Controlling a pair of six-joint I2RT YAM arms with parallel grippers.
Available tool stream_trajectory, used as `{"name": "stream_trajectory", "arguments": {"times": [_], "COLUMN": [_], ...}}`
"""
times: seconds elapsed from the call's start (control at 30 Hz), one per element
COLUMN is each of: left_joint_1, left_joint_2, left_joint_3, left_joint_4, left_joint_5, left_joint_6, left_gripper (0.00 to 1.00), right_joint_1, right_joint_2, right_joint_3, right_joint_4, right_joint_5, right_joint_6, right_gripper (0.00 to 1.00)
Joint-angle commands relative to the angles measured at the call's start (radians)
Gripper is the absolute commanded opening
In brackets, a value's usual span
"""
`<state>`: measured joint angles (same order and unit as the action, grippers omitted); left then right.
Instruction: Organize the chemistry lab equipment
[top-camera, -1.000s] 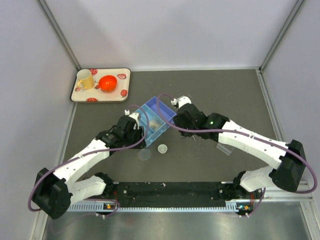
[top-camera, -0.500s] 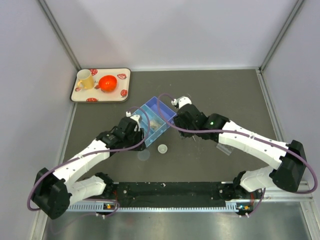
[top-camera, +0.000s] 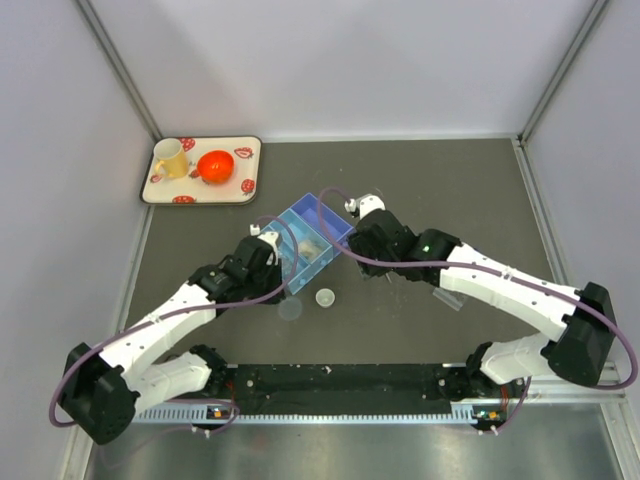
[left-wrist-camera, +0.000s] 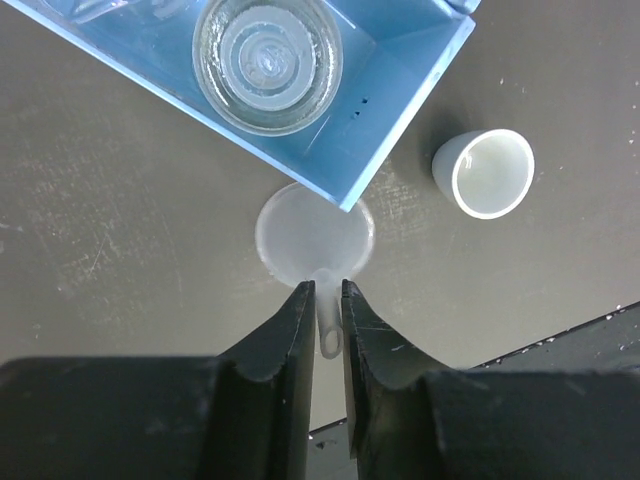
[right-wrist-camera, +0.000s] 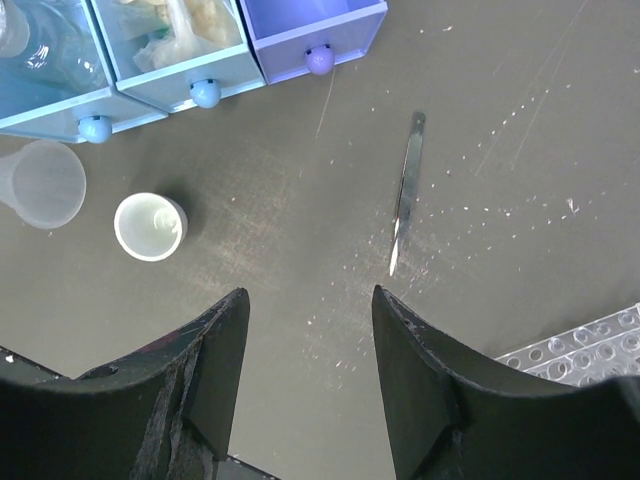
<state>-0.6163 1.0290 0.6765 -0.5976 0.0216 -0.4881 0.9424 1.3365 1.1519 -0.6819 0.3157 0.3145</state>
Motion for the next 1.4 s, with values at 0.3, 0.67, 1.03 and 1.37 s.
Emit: {"name": "stream_trajectory", "arguments": {"times": [0.3,0.67,1.03,1.37], "left_joint_1": [-0.003,-0.002,0.000,0.000], "left_joint_2": [-0.101,-0.271,-0.242,-0.291], "left_joint_3": [0.049,0.218,0.196,0.137], "left_joint_4": [-0.048,-0.070,0.250,0.472], "left_joint_5": [0.015,0.262,0.523,0.649], "left_joint_6": [0.014,-0.049,-0.214,-0.366], "left_gripper": [0.01,0.02,0.01,0.04], "right_joint_1": [0.013,0.013,0.015,0.013], "right_joint_2": [-0.135,-0.440,-0.637,-0.692], "right_joint_3": [-0.067,-0.216,-0.411,-0.492], "right_joint_4": [0.022,0.182,0.491,0.709], "right_joint_5": [-0.084,-0.404,-0.590,-0.612], "right_joint_6": [0.057,0.236,0.483,0.603], "right_gripper": [0.52,0.52,0.50,0.52]}}
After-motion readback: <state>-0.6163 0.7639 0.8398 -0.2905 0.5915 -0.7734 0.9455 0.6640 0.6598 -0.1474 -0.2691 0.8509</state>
